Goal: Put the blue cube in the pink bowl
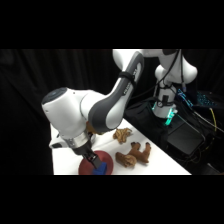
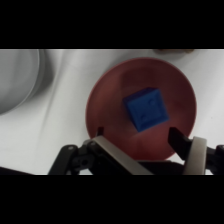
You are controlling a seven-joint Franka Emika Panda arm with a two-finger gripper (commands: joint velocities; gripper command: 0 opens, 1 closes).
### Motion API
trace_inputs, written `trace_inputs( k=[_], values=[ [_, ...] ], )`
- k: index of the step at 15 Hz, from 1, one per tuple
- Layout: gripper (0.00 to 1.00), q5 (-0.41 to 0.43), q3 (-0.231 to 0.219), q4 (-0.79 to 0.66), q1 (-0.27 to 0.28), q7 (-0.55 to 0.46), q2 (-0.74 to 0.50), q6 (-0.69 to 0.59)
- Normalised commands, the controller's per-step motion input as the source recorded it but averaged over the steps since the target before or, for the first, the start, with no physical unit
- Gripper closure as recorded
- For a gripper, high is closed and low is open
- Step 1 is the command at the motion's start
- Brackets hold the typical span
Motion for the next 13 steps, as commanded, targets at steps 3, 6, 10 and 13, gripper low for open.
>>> trace_inputs(
  k=[3, 6, 10, 13],
  values=[
    [0.00, -0.070, -0.012, -0.03, 0.039, 0.04, -0.31, -0.28],
    [0.00, -0.083, -0.028, 0.00, 0.061, 0.10, -0.36, -0.40],
    [0.00, -0.081, -0.034, 0.13, 0.055, 0.10, -0.29, -0.41],
    [0.00, -0.077, -0.043, 0.28, 0.038, 0.07, -0.14, -0.38]
  ],
)
